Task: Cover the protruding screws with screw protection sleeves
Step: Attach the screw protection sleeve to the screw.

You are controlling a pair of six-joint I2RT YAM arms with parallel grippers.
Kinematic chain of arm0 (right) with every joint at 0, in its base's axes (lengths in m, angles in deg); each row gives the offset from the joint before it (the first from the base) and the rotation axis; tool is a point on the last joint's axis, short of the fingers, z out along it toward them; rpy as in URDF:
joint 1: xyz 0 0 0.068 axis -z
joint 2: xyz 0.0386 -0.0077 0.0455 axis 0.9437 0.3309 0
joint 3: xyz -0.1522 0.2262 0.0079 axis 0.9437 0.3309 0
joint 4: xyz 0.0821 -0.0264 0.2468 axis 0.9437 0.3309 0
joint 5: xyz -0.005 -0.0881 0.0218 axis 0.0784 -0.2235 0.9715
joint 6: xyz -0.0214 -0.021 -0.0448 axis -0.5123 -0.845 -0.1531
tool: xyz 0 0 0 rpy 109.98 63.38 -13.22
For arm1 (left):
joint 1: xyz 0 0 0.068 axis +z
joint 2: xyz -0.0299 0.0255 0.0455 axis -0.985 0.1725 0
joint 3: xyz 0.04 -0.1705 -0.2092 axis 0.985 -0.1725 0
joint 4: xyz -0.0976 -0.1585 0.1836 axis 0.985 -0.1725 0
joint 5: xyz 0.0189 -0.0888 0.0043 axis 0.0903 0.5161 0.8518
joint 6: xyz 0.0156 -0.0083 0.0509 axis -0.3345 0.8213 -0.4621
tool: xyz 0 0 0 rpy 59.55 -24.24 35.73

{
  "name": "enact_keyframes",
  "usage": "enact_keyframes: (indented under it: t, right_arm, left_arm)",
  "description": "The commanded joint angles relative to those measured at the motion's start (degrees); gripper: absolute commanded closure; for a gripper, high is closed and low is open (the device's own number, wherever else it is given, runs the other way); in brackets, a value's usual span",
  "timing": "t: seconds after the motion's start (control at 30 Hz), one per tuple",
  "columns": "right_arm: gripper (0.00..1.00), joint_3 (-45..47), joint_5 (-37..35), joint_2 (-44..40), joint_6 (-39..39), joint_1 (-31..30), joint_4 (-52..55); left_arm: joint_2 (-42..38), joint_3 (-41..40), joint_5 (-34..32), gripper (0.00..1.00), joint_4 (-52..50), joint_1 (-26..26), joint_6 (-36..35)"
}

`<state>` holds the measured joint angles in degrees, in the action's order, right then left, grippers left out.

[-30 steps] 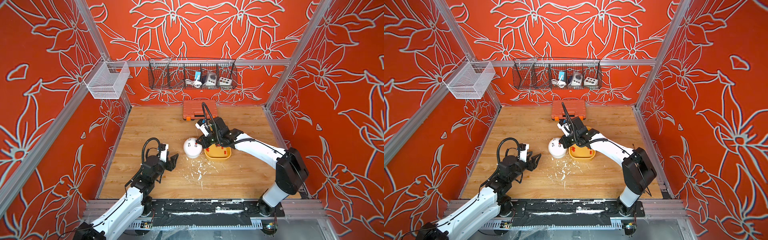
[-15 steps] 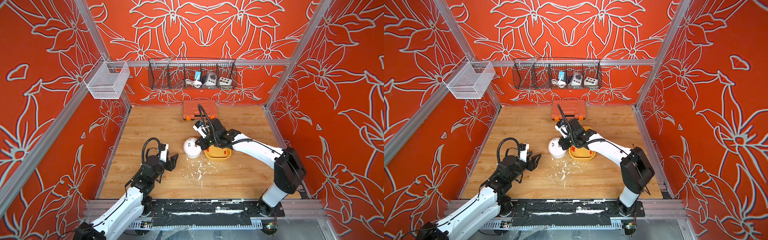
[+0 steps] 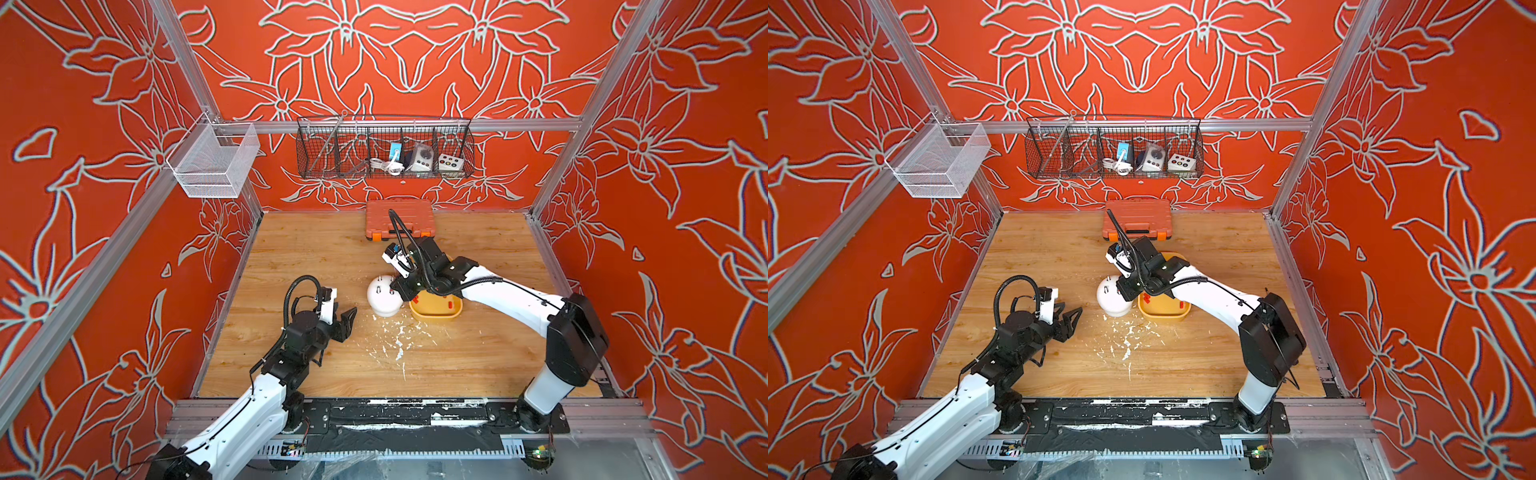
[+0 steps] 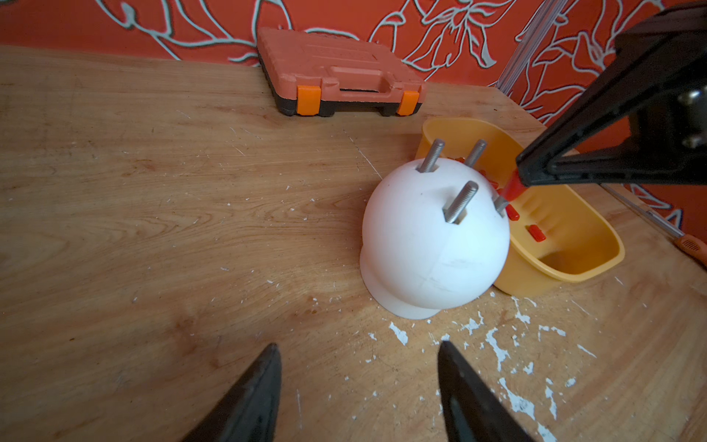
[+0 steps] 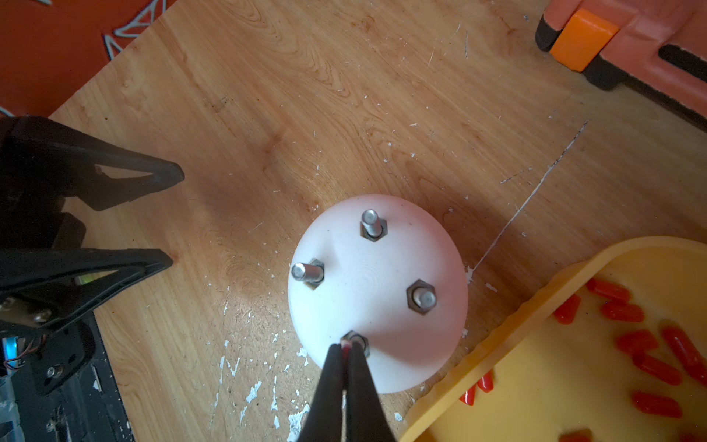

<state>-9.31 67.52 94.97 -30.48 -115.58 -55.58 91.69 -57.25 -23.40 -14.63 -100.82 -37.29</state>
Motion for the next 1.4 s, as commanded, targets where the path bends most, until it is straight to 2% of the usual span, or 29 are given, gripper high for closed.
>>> enact_keyframes:
  t: [0.0, 0.1, 0.27, 0.37, 0.5, 0.7, 1.37]
  right_arm:
    - [0.9, -0.7, -1.2, 0.4, -1.4, -0.5, 2.8]
    - [0.7, -1.0, -0.4, -1.1, -0.2, -0.4, 1.8]
    - [0.54, -1.8, 3.4, -3.5, 4.6, 1.6, -0.3]
    - [0.52, -1.8, 9.4, -3.5, 9.0, 4.1, -1.7]
    - [0.51, -1.2, 13.9, -1.8, 14.3, 7.1, -3.0]
    - [0.5, -2.2, 17.8, 1.9, 15.6, 7.5, -2.2]
    - [0.53, 0.5, 15.0, 6.1, 17.5, 7.7, -2.9]
  left_arm:
    - [0.1, 0.9, -0.4, 0.37, 1.5, -0.3, -0.4]
    - [0.1, 0.8, -0.5, 0.37, 1.5, -0.3, -0.4]
    - [-0.1, 0.9, -0.6, 0.37, 1.5, -0.2, -0.4]
    - [-0.2, 0.7, -0.5, 0.37, 1.5, -0.3, -0.4]
    - [-0.4, 0.8, -0.5, 0.37, 1.4, -0.3, -0.4]
    - [-0.6, 0.6, -0.7, 0.36, 1.4, -0.2, -0.4]
    - [-0.7, 0.6, -0.8, 0.36, 1.3, -0.3, -0.3]
